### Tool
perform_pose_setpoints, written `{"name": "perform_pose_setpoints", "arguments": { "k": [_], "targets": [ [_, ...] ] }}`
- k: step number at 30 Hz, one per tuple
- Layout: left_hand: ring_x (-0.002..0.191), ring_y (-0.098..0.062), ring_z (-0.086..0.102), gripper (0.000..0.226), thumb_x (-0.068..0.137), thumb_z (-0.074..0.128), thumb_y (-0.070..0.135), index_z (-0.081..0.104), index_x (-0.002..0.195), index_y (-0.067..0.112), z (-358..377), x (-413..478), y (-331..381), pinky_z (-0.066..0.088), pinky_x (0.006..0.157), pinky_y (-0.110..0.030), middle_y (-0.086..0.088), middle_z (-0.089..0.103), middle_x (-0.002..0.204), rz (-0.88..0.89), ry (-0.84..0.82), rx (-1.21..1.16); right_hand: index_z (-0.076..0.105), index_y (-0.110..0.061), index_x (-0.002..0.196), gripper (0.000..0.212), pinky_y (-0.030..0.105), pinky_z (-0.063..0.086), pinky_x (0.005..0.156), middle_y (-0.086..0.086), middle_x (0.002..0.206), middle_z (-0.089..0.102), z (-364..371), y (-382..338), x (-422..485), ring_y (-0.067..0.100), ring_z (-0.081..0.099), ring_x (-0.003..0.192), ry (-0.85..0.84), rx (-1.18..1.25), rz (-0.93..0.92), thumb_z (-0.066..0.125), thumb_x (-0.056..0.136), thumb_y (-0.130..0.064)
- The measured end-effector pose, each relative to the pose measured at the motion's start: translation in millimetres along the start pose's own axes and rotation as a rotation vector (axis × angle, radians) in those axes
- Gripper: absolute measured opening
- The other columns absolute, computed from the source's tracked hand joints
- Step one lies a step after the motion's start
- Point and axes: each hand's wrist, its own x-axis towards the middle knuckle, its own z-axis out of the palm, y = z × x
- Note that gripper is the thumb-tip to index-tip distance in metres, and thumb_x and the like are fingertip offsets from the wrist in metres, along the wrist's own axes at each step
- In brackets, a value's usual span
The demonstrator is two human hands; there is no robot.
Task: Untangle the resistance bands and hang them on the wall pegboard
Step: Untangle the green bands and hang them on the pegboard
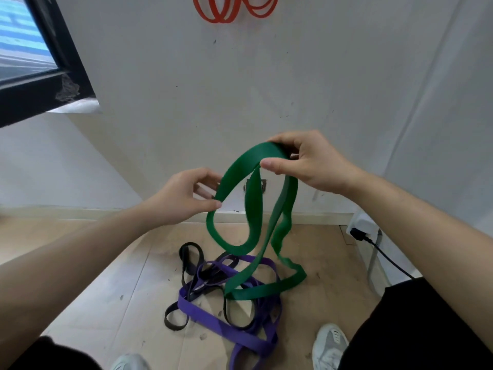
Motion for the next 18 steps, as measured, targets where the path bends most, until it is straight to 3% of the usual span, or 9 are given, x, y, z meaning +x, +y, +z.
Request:
{"name": "perform_pose_setpoints", "arguments": {
  "k": [5, 8, 10, 14, 18],
  "targets": [
    [0.094, -0.012, 0.072, 0.048, 0.083, 0.081, 0.030, 0.061, 0.126, 0.025, 14, -5, -21, 0.057, 0.094, -0.034, 0.005, 0.068, 0.115, -0.185, -0.116, 0.021, 0.070, -0.025, 0.102, 0.012, 0.022, 0.056, 0.077, -0.014, 0.081, 0.073, -9, 10, -4, 0.002, 0.068, 0.076, 0.043, 0.062, 0.030, 0.073, 0.091, -0.021],
    [0.095, -0.010, 0.072, 0.057, 0.082, 0.081, 0.038, 0.055, 0.132, 0.031, 32, -2, -26, 0.057, 0.087, -0.033, 0.008, 0.066, 0.117, -0.259, -0.143, -0.057, 0.070, -0.022, 0.104, 0.014, 0.020, 0.054, 0.079, -0.014, 0.085, 0.073, -11, 10, -7, 0.000, 0.068, 0.080, 0.040, 0.061, 0.015, 0.073, 0.091, -0.018],
    [0.096, -0.013, 0.072, 0.057, 0.085, 0.079, 0.036, 0.050, 0.134, 0.032, 41, 2, -28, 0.058, 0.081, -0.033, 0.007, 0.064, 0.117, -0.291, -0.110, -0.112, 0.070, -0.018, 0.109, 0.018, 0.025, 0.057, 0.083, -0.009, 0.092, 0.074, -14, 8, -9, 0.004, 0.069, 0.085, 0.055, 0.057, 0.000, 0.072, 0.091, -0.018],
    [0.095, -0.019, 0.071, 0.032, 0.096, 0.066, 0.020, 0.058, 0.127, 0.021, 45, 8, -29, 0.059, 0.078, -0.029, -0.002, 0.067, 0.109, -0.330, -0.073, -0.152, 0.069, -0.016, 0.115, 0.024, 0.043, 0.059, 0.090, 0.006, 0.102, 0.074, -23, 9, -10, 0.020, 0.069, 0.090, 0.116, 0.101, -0.007, 0.072, 0.091, -0.017],
    [0.093, -0.019, 0.074, 0.018, 0.099, 0.061, 0.013, 0.064, 0.116, 0.019, 44, 8, -30, 0.058, 0.075, -0.026, -0.006, 0.072, 0.108, -0.330, -0.124, -0.165, 0.063, -0.015, 0.129, 0.040, 0.040, 0.060, 0.088, 0.011, 0.093, 0.066, -29, 15, -11, 0.021, 0.067, 0.082, 0.162, 0.161, 0.001, 0.071, 0.090, -0.016]
  ]
}}
